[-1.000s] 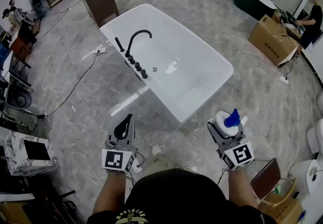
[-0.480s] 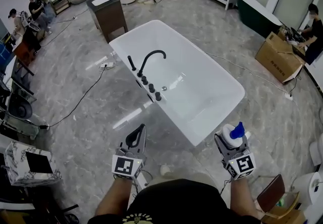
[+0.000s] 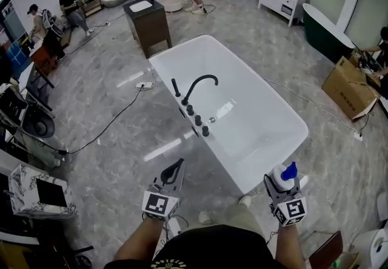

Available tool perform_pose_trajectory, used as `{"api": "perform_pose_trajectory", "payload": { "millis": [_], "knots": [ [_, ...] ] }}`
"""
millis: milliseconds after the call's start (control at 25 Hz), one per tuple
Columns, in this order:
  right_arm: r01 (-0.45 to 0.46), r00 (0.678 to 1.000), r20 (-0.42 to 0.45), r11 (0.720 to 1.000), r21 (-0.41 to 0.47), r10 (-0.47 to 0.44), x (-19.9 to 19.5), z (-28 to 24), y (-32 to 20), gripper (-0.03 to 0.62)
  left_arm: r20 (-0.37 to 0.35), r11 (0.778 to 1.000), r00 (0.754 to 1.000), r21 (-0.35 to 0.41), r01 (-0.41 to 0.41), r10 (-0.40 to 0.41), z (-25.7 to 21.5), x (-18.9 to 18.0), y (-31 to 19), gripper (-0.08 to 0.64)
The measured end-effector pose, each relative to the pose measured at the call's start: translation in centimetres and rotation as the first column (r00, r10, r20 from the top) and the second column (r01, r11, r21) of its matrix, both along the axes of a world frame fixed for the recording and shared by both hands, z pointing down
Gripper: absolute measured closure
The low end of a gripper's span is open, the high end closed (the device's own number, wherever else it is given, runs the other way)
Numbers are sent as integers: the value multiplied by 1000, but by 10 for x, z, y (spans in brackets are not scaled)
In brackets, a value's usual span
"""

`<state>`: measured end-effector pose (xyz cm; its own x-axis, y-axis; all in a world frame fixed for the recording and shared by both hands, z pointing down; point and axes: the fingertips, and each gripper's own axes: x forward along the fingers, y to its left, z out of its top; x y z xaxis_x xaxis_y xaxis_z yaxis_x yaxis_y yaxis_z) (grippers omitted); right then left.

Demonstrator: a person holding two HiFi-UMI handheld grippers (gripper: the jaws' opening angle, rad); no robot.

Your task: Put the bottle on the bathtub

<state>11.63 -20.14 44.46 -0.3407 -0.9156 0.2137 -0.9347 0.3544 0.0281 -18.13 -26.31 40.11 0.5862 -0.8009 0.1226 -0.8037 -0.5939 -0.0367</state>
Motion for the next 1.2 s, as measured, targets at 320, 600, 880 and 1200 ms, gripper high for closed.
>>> {"api": "perform_pose_trajectory", "payload": {
  "millis": [320, 600, 880, 1200],
  "knots": [
    [104, 994, -15, 995, 8, -104, -5, 24, -51, 333, -29, 996, 995, -7, 93, -93, 1, -4, -31, 551],
    [165, 986, -24, 986, 2, -165, -12, 51, -91, 333, -22, 990, 991, -46, 132, -133, 21, -4, -55, 551],
    [200, 980, 3, 978, -59, -200, -10, 108, -97, 333, -19, 988, 990, -63, 140, -141, 33, 2, -55, 551],
    [227, 974, 28, 962, -151, -226, -29, 188, -98, 333, 13, 983, 988, -100, 155, -155, 49, -19, -36, 551]
  ]
}}
